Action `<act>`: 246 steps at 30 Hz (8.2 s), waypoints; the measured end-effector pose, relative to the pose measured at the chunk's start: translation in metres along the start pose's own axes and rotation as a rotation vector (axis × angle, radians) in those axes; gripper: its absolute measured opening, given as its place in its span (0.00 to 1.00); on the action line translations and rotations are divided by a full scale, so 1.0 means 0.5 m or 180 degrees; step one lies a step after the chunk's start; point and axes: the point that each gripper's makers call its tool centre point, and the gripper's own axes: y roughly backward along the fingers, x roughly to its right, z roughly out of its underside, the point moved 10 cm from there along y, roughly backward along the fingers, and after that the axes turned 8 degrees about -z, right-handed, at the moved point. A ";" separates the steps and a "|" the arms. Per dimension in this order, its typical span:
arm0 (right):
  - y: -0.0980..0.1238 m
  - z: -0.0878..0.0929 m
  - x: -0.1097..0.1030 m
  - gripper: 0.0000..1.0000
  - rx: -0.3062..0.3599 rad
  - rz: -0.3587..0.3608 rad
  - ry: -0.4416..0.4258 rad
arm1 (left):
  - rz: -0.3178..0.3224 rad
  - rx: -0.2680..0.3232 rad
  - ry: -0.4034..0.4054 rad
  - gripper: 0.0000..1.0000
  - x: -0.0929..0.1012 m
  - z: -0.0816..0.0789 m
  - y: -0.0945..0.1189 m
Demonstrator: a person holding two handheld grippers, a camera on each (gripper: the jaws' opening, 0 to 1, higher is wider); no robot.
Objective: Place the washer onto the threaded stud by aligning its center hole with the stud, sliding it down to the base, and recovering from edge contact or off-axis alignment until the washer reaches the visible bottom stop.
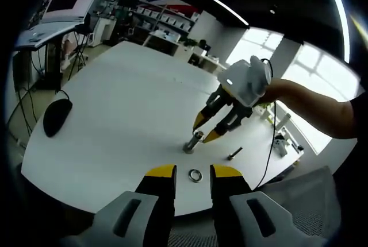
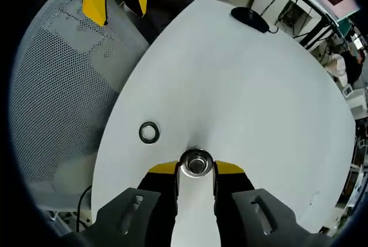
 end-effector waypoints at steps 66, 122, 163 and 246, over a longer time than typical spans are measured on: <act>0.130 0.022 -0.086 0.32 0.1282 0.0894 -0.0617 | -0.0008 -0.0053 -0.0004 0.20 -0.001 0.002 -0.001; -0.065 0.012 -0.147 0.36 0.0885 0.0137 -0.0485 | 0.0347 -0.0159 -0.0269 0.12 0.032 -0.001 0.002; -0.126 -0.003 -0.127 0.24 0.0723 0.0005 -0.0414 | 0.0380 -0.0421 -0.0560 0.26 0.036 0.011 -0.007; -0.006 0.024 -0.008 0.23 0.0447 0.0177 -0.0424 | 0.0428 -0.0545 -0.0575 0.28 0.037 0.018 -0.011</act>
